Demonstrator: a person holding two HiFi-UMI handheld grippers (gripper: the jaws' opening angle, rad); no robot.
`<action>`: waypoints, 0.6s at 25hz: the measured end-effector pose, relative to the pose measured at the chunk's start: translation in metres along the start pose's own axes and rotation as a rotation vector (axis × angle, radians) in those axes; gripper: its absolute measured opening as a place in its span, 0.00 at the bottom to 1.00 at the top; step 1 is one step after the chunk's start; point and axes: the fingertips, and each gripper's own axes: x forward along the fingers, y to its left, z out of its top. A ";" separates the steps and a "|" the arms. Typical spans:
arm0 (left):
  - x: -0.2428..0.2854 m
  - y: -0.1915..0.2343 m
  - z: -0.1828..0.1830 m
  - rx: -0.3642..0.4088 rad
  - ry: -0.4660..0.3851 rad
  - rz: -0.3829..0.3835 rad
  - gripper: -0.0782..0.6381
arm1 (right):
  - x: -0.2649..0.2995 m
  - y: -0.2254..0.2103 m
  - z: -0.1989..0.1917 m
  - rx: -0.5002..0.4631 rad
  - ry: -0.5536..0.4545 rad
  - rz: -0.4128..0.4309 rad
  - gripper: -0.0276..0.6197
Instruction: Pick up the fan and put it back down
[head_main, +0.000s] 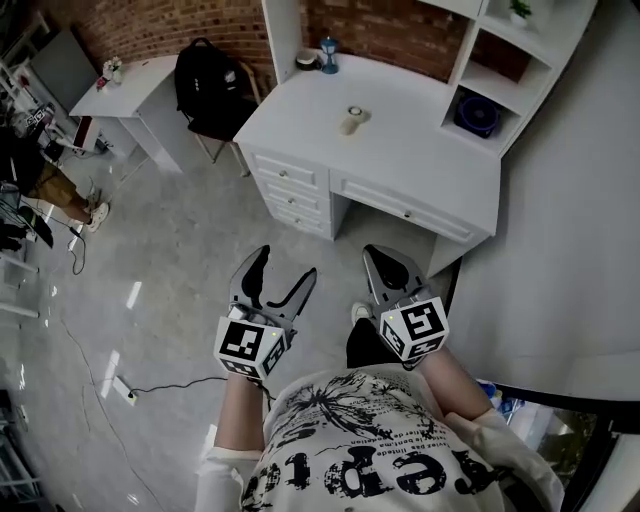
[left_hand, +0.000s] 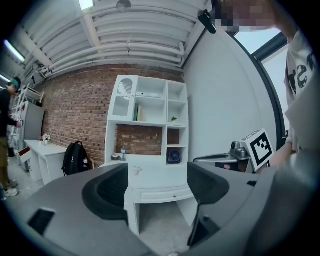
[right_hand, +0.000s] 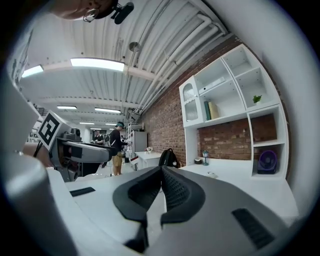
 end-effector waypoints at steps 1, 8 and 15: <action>0.018 0.005 0.002 0.002 0.001 0.007 0.60 | 0.012 -0.015 0.001 -0.001 -0.003 0.008 0.07; 0.157 0.041 0.030 0.014 0.002 0.036 0.60 | 0.096 -0.142 0.023 0.016 -0.020 0.006 0.07; 0.273 0.059 0.047 0.020 0.011 0.023 0.60 | 0.145 -0.244 0.038 -0.009 -0.020 -0.019 0.07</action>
